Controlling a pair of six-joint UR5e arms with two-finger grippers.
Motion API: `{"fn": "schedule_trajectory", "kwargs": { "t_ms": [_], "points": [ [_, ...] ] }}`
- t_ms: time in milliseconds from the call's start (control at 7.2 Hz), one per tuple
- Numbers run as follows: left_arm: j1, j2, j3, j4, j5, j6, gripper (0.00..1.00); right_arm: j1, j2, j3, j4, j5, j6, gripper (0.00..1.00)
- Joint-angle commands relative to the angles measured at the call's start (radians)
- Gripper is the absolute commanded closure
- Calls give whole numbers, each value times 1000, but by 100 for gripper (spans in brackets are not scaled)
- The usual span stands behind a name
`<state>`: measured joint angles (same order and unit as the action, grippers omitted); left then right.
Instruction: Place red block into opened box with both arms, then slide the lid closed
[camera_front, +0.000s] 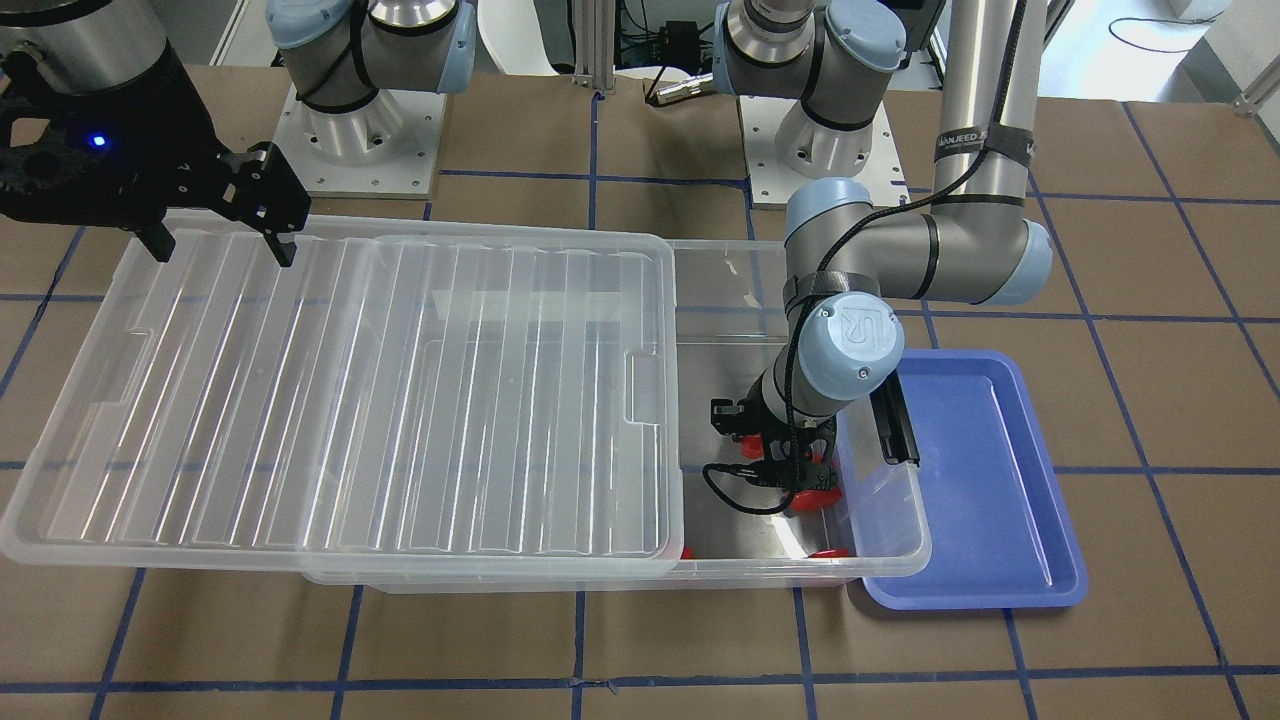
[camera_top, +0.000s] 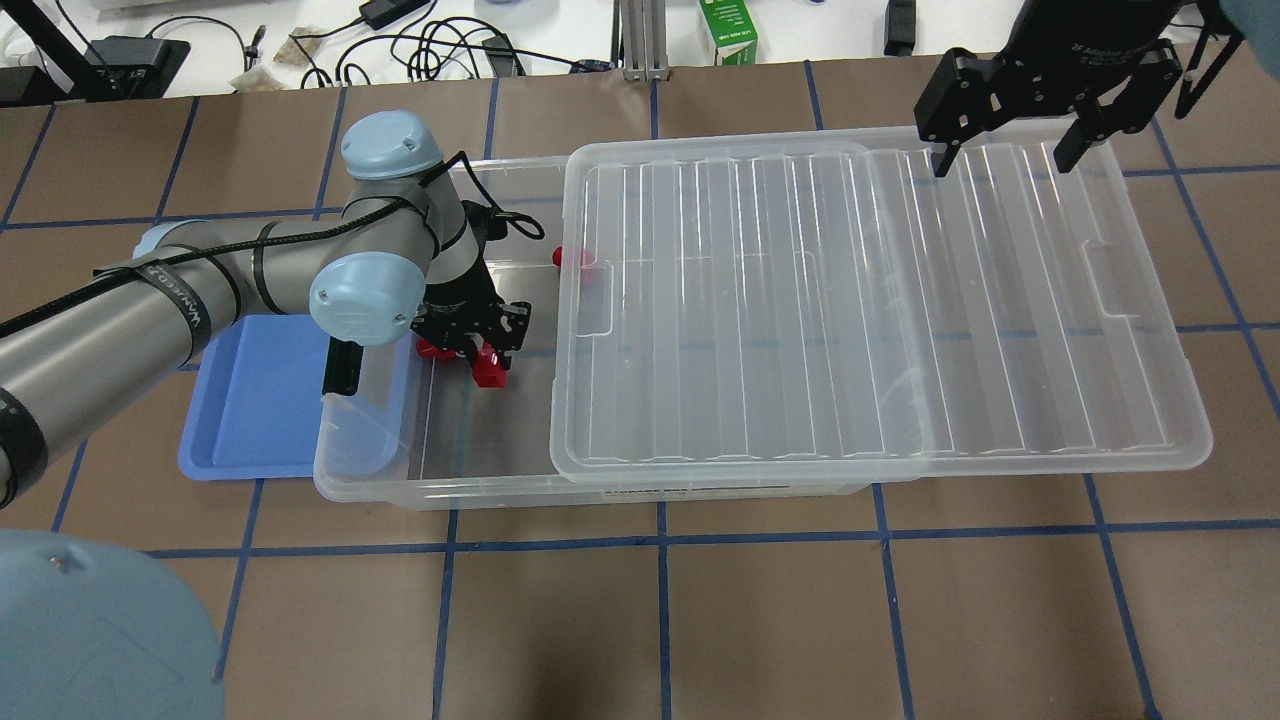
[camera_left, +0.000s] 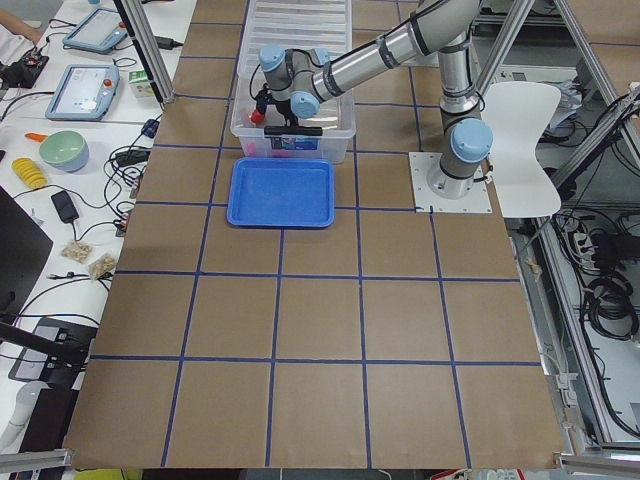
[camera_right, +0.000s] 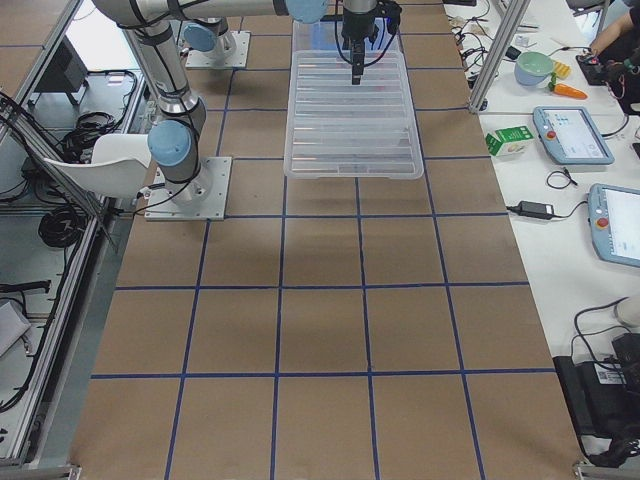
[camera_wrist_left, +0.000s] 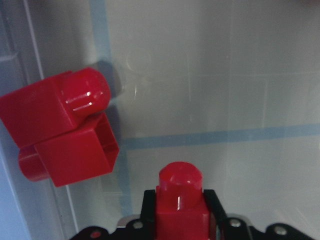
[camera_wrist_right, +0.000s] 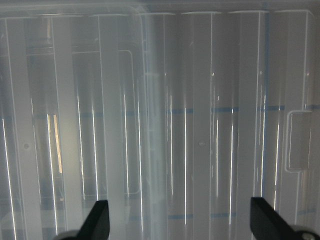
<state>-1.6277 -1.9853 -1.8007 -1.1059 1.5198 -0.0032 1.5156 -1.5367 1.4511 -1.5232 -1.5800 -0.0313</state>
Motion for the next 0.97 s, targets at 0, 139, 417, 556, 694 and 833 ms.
{"fn": "schedule_trajectory", "kwargs": {
  "t_ms": [0,139,417,556,694,833],
  "points": [
    [-1,-4,-5,11,-1,0,98,0,0,0,0,0,-1,0],
    [-1,-10,-5,11,-1,-1,75,0,0,0,0,0,-1,0],
    [-1,-10,-3,11,-10,-6,41,0,0,0,0,0,-1,0],
    [-1,-9,-3,11,-10,-6,26,0,3,-5,0,0,-1,0],
    [-1,-6,-3,11,-10,-1,5,-2,3,-8,2,0,-7,0],
    [0,12,9,8,-7,-1,0,-12,6,-14,2,-9,-18,0]
  ]
}}
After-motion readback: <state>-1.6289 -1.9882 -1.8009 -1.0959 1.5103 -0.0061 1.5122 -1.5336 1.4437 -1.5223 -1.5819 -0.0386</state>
